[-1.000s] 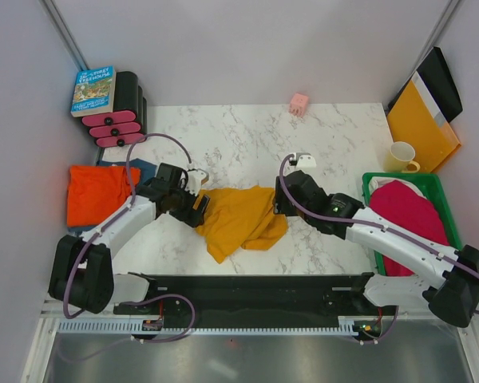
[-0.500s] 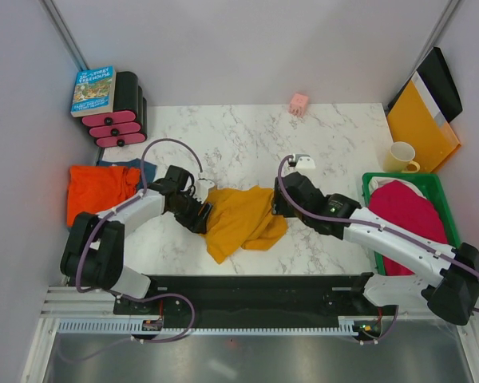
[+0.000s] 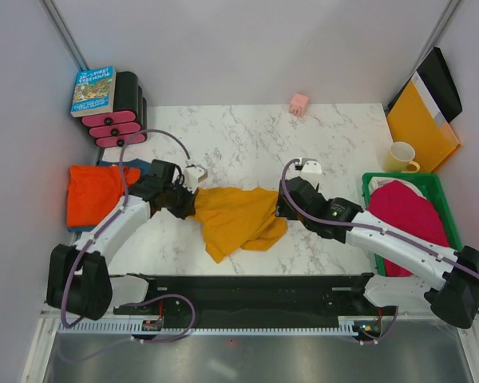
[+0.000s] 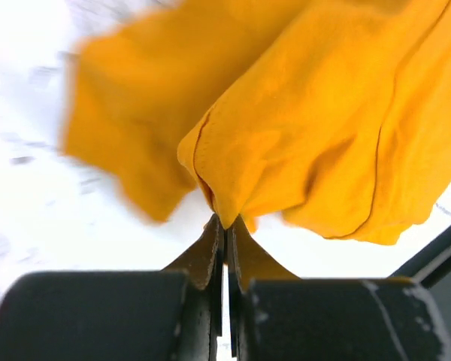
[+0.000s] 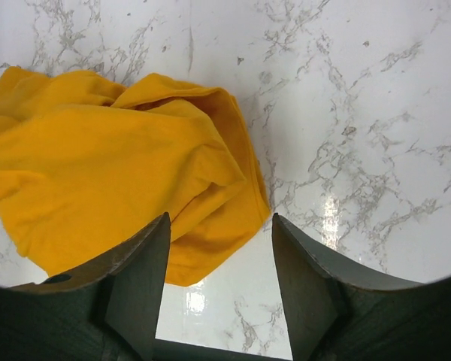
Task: Fold and stack the t-shirts
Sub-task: Flatten out the tshirt
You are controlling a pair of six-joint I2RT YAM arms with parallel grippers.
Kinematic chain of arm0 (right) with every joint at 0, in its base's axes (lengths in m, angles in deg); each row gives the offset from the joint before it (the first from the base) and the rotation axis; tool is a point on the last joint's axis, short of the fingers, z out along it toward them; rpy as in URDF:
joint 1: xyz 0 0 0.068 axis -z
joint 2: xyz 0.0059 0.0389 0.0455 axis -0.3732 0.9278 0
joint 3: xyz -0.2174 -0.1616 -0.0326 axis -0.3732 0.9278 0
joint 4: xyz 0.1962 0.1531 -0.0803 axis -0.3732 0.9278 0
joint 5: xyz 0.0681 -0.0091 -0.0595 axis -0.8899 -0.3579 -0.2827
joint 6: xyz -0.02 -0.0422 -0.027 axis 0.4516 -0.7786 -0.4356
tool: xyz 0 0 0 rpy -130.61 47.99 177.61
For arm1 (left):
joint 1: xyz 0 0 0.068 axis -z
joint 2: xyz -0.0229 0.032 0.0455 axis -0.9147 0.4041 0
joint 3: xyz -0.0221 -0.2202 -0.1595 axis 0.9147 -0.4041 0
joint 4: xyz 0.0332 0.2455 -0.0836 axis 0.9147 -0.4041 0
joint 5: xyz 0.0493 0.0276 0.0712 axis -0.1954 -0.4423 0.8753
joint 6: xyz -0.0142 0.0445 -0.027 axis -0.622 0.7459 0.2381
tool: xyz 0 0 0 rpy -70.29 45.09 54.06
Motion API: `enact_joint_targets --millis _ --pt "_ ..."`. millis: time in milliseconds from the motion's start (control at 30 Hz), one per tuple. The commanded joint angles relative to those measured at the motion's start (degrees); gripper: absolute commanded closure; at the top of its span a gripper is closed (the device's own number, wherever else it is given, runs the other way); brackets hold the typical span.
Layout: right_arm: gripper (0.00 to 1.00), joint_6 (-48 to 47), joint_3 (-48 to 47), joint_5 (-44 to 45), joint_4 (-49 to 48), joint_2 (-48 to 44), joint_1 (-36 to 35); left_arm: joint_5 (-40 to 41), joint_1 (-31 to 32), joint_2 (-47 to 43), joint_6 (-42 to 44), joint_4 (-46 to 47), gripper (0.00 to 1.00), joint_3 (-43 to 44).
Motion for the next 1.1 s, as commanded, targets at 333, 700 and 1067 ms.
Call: enact_joint_targets --millis 333,700,1067 --pt "0.36 2.9 12.1 -3.1 -7.6 1.7 -0.3 0.3 -19.6 -7.2 1.8 -8.1 0.98 18.0" --pt "0.38 2.9 15.4 -7.6 -19.6 12.1 -0.4 -0.4 -20.1 -6.3 1.1 -8.5 0.98 17.5" --pt "0.37 2.6 12.5 -5.9 -20.4 13.9 -0.5 -0.6 -20.0 -6.8 0.9 -8.8 0.98 16.4"
